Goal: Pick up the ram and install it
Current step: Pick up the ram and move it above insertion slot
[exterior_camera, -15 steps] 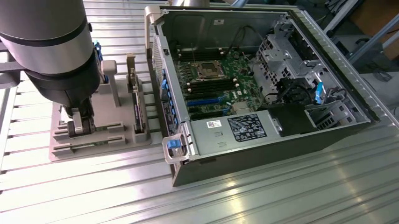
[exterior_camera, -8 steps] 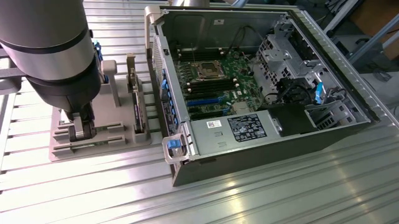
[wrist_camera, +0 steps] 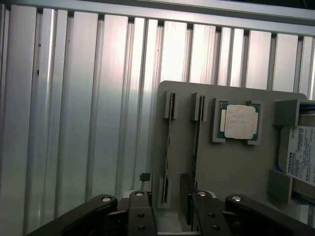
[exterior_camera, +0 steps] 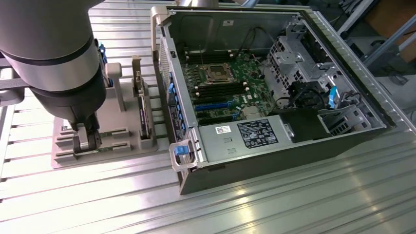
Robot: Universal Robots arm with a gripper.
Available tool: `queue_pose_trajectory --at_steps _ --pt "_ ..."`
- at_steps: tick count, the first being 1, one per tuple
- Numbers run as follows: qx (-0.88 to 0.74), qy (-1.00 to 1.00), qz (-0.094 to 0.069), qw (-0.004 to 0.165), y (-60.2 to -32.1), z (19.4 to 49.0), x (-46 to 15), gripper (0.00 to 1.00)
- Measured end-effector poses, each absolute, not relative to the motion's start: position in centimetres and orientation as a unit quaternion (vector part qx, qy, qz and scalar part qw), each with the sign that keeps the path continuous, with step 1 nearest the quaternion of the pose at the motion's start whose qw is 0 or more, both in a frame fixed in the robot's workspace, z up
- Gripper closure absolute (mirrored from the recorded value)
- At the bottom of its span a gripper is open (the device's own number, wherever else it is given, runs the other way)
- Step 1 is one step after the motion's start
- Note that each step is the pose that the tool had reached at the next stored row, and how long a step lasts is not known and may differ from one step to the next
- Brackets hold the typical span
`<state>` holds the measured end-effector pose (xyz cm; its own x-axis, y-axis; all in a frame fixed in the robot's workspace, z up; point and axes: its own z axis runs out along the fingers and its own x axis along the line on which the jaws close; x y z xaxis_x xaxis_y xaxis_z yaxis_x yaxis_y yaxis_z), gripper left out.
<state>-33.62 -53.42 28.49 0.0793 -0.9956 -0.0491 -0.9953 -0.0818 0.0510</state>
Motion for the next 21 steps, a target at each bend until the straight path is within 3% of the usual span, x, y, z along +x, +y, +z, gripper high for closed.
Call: queue_pose_trajectory --at_steps 21 --pt "0.735 -0.678 -0.035 0.002 -53.3 24.5 -33.6 0.64"
